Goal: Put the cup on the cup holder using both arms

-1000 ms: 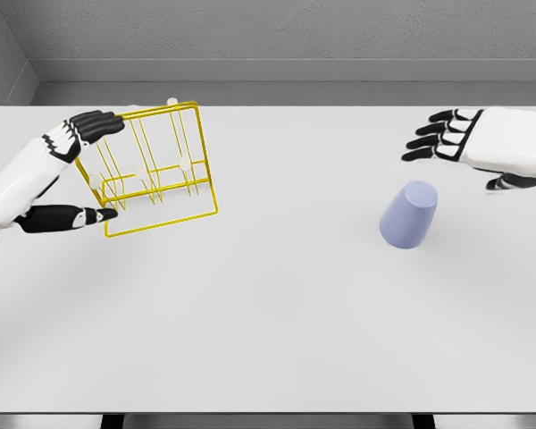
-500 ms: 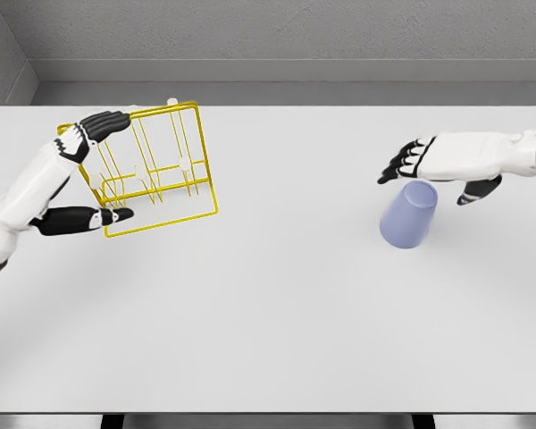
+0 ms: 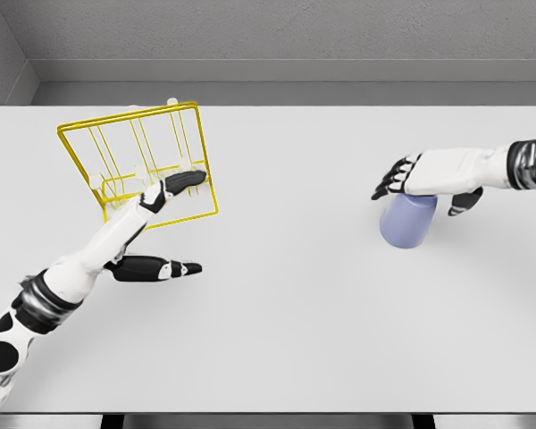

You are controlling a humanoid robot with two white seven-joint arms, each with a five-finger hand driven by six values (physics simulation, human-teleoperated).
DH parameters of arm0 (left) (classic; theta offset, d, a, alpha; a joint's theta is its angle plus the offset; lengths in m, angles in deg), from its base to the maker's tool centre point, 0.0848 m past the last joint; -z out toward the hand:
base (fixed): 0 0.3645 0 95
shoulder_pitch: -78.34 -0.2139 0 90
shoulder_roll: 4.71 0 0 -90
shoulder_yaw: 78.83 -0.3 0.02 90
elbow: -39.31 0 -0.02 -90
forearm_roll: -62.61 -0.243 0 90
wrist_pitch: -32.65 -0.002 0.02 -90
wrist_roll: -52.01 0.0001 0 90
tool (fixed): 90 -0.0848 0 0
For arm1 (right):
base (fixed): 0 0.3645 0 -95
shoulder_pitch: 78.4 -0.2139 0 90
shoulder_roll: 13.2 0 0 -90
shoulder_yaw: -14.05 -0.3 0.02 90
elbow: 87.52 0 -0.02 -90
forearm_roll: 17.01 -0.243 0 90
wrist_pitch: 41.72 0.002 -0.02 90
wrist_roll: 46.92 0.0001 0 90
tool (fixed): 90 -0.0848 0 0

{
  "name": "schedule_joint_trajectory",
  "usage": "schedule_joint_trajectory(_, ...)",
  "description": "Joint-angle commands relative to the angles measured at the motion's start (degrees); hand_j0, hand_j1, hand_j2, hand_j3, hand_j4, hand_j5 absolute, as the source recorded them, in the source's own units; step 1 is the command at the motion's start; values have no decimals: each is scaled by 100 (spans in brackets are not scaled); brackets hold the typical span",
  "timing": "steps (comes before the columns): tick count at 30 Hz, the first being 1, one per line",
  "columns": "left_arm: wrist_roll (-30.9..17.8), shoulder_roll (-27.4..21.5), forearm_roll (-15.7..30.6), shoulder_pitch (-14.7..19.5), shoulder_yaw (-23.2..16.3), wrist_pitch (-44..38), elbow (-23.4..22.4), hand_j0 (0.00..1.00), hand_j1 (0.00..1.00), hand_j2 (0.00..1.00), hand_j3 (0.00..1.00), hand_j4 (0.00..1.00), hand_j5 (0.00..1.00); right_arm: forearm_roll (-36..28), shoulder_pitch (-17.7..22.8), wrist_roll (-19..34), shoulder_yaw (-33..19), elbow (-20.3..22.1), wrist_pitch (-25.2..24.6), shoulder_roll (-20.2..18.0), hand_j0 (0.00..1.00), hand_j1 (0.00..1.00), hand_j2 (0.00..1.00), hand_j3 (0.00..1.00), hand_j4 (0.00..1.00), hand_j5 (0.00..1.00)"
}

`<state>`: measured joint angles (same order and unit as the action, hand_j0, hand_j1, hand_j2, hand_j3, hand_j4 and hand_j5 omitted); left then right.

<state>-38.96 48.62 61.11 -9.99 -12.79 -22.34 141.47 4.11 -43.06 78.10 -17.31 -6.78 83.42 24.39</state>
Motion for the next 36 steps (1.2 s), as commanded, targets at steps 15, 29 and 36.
schedule_joint_trajectory(15,-694,-165,1381,352,-1313,-64,15,100,100,100,100,100,100,41,9,-2,68,354,-14,-50,76,76,76,76,76,76)
schedule_joint_trajectory(29,-694,-95,2751,457,-1384,-1910,-46,100,100,100,100,100,100,102,0,-2,86,450,-14,-94,53,53,53,53,53,53)
schedule_joint_trajectory(36,-694,-77,3015,448,-1384,-2147,-143,100,100,100,100,100,100,85,-9,-2,16,670,-14,-226,49,49,49,49,49,49)
